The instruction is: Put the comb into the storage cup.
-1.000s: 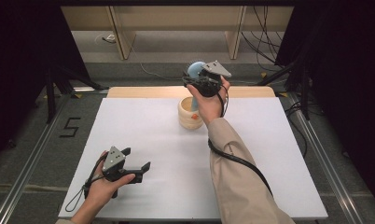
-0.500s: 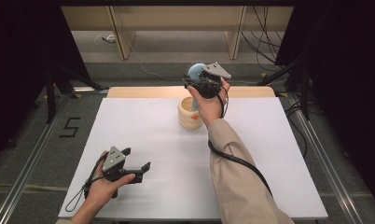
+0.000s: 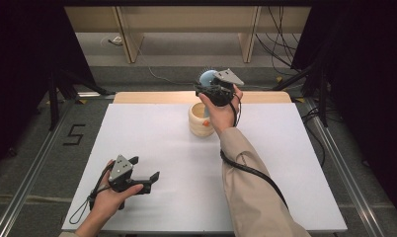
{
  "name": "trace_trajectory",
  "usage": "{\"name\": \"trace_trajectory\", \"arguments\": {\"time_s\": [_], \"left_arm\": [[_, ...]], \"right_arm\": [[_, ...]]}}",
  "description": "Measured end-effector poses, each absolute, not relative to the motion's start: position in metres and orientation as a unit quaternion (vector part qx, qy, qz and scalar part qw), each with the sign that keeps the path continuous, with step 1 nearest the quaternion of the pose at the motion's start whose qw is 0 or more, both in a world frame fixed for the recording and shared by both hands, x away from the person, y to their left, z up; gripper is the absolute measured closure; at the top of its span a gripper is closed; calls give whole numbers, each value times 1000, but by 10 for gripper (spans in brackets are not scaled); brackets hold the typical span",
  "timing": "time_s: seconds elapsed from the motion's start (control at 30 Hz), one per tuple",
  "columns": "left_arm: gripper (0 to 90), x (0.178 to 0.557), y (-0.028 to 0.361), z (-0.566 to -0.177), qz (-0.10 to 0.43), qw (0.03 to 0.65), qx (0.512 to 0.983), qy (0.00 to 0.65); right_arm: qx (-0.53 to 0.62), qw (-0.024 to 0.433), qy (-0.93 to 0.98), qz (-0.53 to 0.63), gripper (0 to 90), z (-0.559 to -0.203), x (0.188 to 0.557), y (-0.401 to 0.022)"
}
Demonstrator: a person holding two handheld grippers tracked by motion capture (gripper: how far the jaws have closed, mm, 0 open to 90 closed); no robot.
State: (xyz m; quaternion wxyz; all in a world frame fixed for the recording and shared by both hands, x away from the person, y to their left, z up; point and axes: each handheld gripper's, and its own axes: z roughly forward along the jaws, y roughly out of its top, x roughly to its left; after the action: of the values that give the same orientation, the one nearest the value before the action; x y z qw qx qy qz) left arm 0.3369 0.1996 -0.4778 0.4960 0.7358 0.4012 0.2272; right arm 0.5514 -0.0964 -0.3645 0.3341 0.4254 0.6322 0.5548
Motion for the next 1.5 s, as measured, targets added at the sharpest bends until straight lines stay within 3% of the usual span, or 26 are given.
{"name": "trace_trajectory", "arguments": {"time_s": [1.5], "left_arm": [[54, 337, 199, -478, 226, 496, 736, 401]], "right_arm": [[437, 315, 645, 542, 210, -392, 553, -93]]}}
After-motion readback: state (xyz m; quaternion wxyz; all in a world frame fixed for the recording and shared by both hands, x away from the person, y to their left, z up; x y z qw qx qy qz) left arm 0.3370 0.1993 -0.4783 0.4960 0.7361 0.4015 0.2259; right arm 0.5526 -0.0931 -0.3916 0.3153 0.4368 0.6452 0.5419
